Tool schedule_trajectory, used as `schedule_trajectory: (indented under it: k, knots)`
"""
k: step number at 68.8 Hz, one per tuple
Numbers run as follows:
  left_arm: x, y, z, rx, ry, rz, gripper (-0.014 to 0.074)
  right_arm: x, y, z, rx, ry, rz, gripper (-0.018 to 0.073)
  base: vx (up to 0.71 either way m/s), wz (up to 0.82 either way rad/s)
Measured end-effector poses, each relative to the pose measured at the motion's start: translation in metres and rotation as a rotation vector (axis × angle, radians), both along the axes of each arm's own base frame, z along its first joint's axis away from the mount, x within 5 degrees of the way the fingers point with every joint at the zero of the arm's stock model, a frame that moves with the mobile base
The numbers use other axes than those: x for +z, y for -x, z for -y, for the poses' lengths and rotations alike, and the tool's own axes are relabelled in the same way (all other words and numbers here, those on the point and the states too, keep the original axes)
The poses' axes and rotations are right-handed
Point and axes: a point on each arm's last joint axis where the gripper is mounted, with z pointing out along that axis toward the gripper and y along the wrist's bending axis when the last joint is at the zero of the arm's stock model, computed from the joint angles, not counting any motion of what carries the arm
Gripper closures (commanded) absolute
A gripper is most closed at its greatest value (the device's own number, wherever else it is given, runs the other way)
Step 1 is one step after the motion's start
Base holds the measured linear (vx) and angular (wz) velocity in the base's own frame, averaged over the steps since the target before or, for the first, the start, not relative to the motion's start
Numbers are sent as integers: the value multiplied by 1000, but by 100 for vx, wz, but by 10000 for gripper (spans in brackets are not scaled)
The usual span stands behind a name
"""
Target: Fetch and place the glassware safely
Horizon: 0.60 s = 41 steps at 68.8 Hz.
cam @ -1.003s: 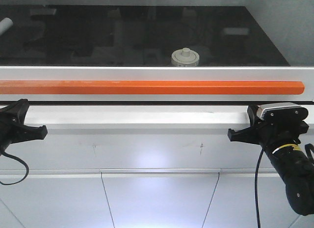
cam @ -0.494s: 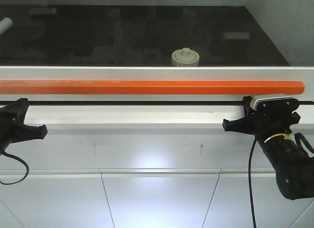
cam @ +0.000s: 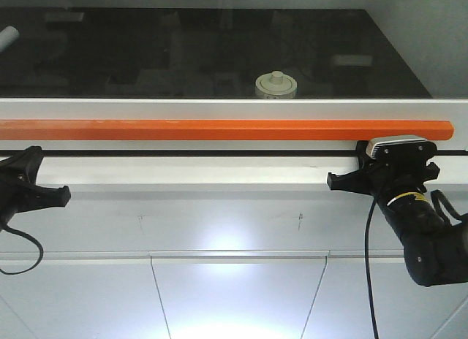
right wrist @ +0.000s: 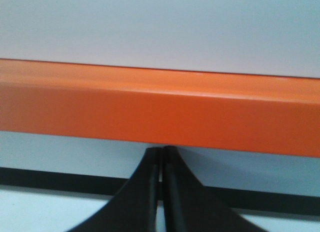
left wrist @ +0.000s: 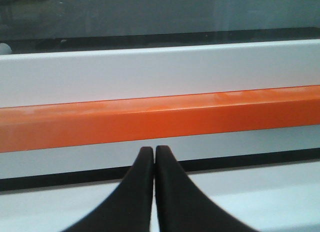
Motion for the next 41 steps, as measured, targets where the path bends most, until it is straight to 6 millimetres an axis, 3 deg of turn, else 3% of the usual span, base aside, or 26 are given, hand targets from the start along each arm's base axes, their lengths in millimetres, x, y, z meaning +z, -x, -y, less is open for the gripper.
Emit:
schedule_trajectory:
  k: [41]
  knots:
    - [-27, -11, -4, 42, 18, -53, 597, 0, 0, 0, 0, 0, -1, 560, 0, 0]
